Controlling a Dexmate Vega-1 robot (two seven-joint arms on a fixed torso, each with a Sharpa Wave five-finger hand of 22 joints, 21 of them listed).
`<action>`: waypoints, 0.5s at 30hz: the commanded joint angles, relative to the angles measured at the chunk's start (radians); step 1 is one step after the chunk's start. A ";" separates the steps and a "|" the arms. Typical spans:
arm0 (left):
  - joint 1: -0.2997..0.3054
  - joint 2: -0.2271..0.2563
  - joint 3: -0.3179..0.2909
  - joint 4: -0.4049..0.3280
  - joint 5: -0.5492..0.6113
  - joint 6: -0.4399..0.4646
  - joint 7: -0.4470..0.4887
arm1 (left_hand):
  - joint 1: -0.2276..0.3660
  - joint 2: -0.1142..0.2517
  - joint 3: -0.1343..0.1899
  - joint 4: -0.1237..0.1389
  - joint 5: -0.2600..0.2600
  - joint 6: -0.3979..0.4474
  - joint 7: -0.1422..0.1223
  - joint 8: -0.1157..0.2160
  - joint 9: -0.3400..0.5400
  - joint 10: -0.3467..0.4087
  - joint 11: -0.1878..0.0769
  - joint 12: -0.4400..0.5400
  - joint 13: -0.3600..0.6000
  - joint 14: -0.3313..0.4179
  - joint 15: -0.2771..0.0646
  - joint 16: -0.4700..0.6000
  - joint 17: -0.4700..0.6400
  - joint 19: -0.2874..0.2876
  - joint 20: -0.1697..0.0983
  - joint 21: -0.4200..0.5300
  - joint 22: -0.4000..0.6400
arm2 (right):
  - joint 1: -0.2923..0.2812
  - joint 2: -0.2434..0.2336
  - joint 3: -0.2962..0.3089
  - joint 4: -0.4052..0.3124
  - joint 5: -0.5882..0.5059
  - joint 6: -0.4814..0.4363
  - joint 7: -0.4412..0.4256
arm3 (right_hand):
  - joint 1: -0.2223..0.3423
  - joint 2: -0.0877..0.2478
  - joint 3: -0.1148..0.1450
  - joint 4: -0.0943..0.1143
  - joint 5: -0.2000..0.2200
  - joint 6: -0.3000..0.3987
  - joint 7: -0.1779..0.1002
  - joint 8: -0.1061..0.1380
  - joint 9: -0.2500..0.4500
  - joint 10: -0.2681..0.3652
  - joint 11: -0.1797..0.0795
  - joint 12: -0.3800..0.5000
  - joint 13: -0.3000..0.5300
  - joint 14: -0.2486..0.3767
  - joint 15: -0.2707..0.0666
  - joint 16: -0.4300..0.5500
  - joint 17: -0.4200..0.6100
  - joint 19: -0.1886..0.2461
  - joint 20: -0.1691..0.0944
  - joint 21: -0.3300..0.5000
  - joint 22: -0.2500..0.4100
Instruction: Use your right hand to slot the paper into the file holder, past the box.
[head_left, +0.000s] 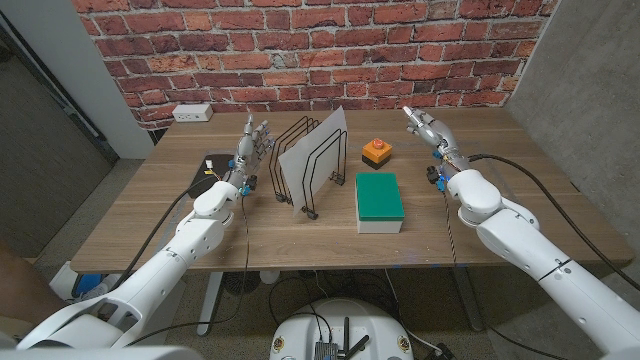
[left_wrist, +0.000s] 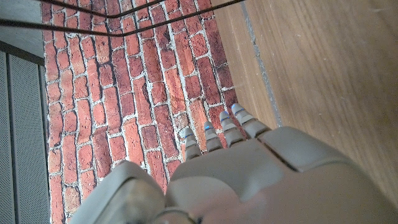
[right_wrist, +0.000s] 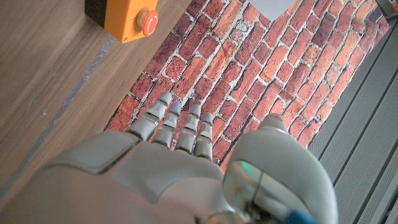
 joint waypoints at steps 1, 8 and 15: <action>0.000 0.000 0.000 0.000 0.000 0.000 0.000 | -0.001 0.009 0.001 0.007 0.001 0.001 -0.009 0.006 0.005 -0.001 -0.008 0.007 0.006 0.008 0.001 0.006 0.003 0.006 -0.002 0.008 0.006 | -0.023 0.085 -0.004 0.174 0.061 0.248 0.017 | -0.020 0.003 -0.004 0.014 0.011 -0.010 0.008 -0.003 -0.001 -0.007 0.004 -0.005 -0.002 -0.014 -0.001 -0.002 -0.001 -0.015 -0.004 -0.004 0.003; 0.000 0.000 0.000 0.000 0.000 0.000 0.000 | -0.001 0.009 0.001 0.007 0.001 0.001 -0.009 0.006 0.005 -0.001 -0.008 0.007 0.006 0.009 0.001 0.006 0.003 0.006 -0.002 0.008 0.006 | -0.003 0.111 -0.008 0.255 0.115 0.309 0.070 | -0.050 0.012 -0.011 0.028 0.015 -0.012 0.014 -0.002 -0.002 -0.019 0.005 -0.007 -0.005 -0.027 0.003 -0.003 -0.004 -0.025 -0.007 -0.003 0.003; 0.000 0.000 0.000 0.000 0.000 0.000 0.000 | -0.001 0.009 0.001 0.007 0.001 0.002 -0.009 0.007 0.005 -0.002 -0.008 0.007 0.006 0.009 0.000 0.006 0.003 0.007 -0.001 0.008 0.006 | 0.027 0.161 -0.017 0.368 0.173 0.409 0.139 | -0.101 0.040 -0.016 0.055 0.023 -0.003 0.025 0.003 -0.002 -0.021 0.014 -0.004 -0.009 -0.034 0.007 0.001 -0.009 -0.034 -0.008 -0.001 0.004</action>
